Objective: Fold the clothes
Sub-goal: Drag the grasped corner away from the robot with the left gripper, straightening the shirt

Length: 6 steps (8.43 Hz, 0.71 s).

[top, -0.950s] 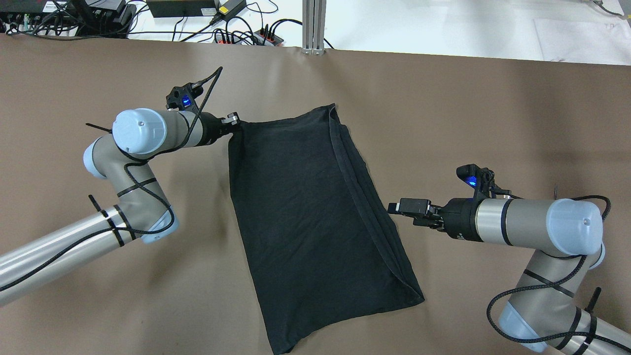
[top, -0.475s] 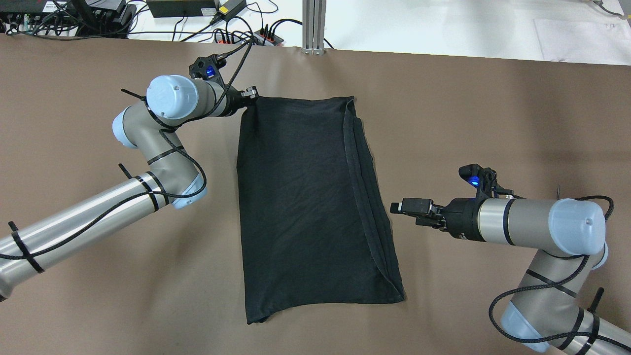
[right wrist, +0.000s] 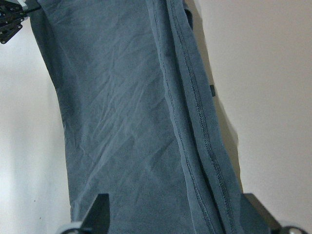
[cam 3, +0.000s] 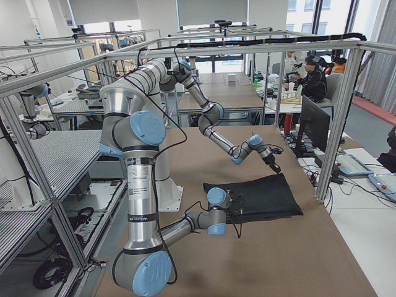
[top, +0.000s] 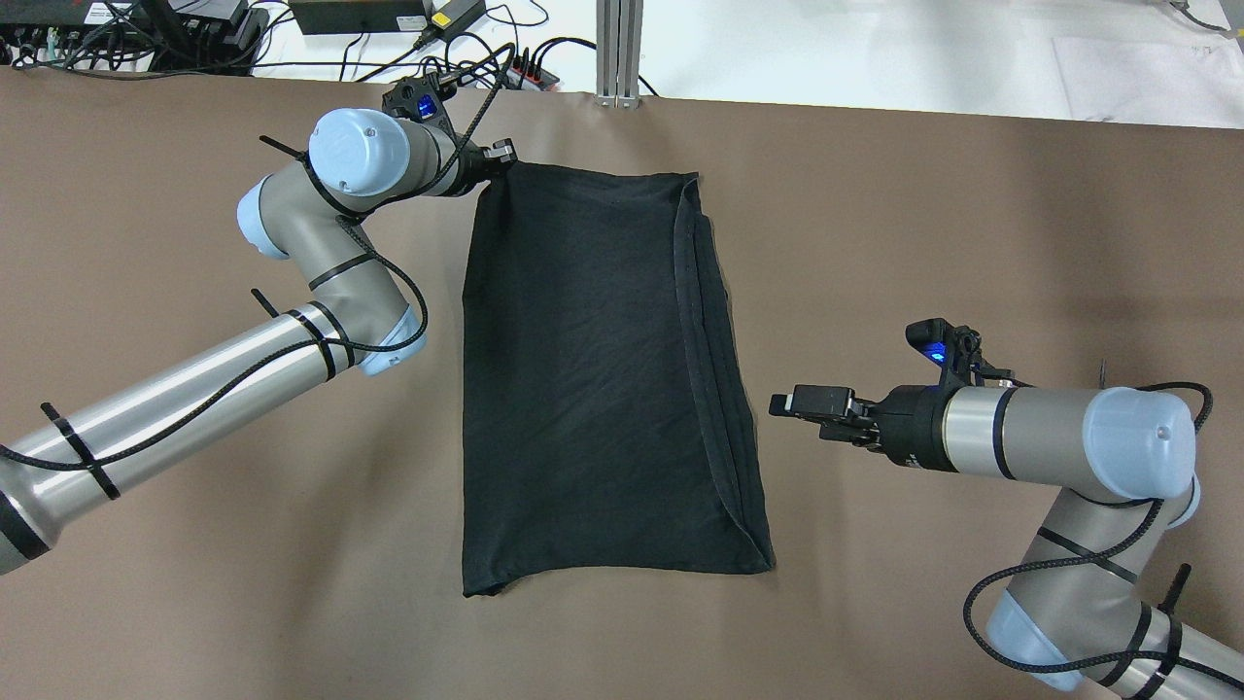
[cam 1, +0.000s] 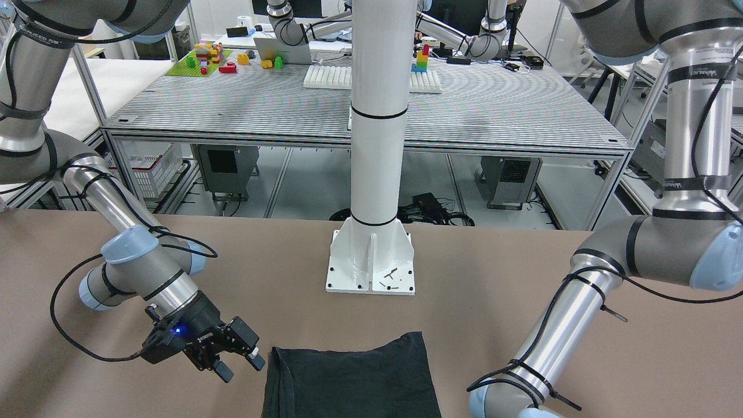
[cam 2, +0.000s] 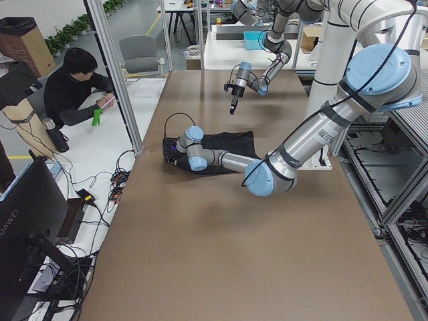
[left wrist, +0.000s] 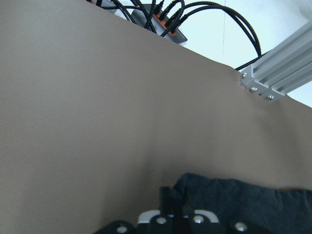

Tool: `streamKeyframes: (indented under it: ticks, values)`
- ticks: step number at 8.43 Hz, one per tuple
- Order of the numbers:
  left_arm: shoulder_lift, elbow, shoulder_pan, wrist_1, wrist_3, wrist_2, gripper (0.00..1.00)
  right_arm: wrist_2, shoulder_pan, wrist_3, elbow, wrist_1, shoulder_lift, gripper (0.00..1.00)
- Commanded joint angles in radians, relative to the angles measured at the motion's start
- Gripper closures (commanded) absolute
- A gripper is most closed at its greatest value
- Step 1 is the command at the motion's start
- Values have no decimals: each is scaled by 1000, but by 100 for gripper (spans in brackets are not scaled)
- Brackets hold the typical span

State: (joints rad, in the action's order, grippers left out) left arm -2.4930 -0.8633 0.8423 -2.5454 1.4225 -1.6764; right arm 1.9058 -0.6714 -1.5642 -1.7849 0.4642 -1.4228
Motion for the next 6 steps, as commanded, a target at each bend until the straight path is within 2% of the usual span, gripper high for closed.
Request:
streamKeyframes:
  ticks: [1, 4, 5, 6]
  values:
    - [-23, 26, 6, 2, 7, 49, 5, 2, -2, 9, 1, 2, 1, 6]
    - [-49, 24, 69, 4, 16, 12, 5, -1, 0, 13, 4, 65, 18, 6]
    - [-61, 24, 89, 8, 18, -14, 5, -29, 3, 15, 2, 100, 30, 6]
    - [-88, 18, 148, 77, 10, -139, 5, -40, 6, 13, 4, 128, 45, 6]
